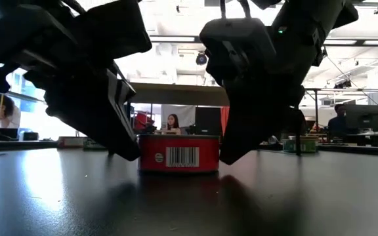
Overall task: Stack canned seafood by type on shelf
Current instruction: Put the red tuna can on the shelf
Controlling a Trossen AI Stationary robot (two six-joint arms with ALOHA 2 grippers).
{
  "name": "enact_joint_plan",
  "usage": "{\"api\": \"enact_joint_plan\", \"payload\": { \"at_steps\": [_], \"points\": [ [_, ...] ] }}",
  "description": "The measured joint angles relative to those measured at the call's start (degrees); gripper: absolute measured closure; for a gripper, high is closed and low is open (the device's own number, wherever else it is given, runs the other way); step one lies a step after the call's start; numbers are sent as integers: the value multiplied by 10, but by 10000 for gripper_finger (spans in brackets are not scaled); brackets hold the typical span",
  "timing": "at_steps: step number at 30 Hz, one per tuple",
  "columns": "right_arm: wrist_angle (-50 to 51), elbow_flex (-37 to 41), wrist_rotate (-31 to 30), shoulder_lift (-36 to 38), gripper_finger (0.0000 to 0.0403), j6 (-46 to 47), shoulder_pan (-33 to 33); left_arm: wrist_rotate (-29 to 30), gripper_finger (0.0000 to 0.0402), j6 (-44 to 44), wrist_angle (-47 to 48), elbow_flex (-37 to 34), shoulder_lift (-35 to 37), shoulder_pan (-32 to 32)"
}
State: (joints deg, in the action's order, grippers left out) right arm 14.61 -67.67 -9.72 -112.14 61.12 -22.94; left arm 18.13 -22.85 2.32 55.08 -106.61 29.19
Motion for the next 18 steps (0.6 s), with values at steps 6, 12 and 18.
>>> {"api": "enact_joint_plan", "payload": {
  "at_steps": [6, 12, 18],
  "points": [
    [76, -35, -12, 0, 403, -13, 0, 1, 402, -15, 41, 0, 15, -5],
    [139, -59, -10, 0, 403, -42, 2, 70, 402, -15, 124, 1, 90, -2],
    [140, -58, -22, 0, 403, -41, 15, 82, 402, 20, 103, 1, 99, -8]
  ]
}}
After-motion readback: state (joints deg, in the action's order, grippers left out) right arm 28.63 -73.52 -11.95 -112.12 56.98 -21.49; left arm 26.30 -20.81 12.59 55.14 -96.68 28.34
